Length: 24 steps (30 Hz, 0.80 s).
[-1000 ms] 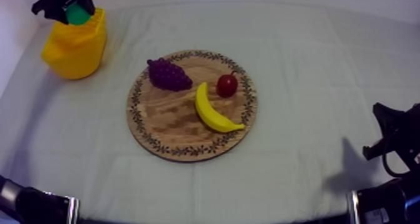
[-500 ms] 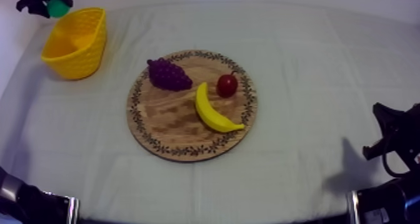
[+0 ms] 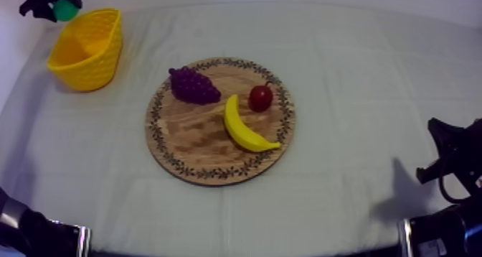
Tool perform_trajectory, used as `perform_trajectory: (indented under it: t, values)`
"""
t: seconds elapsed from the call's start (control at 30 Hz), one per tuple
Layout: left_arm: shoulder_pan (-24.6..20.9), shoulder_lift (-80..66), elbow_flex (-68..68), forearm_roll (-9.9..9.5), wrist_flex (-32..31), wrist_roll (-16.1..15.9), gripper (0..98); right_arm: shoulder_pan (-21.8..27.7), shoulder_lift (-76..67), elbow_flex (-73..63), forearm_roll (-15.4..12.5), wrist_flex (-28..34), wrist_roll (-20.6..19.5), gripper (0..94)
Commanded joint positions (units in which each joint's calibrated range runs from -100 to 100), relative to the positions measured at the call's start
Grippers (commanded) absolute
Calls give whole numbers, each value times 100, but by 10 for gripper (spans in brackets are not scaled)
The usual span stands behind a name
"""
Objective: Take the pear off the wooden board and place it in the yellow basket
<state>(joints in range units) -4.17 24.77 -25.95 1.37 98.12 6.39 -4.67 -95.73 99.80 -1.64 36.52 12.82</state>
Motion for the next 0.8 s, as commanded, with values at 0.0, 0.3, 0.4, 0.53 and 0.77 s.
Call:
perform_trajectory:
  t: [0.0,0.3,0.4,0.53,0.77]
  values:
    - [-12,72,31,32,-37,3,426,0,-3,-2,1,2,0,2]
    - [-98,607,310,197,-344,13,427,0,-3,-2,1,2,0,2]
    - [-91,815,368,222,-455,1,428,0,-3,-2,1,2,0,2]
    - [-103,1051,439,251,-576,3,427,0,-3,-2,1,2,0,2]
    - [-127,1314,450,236,-686,-10,422,0,-3,-2,1,2,0,2]
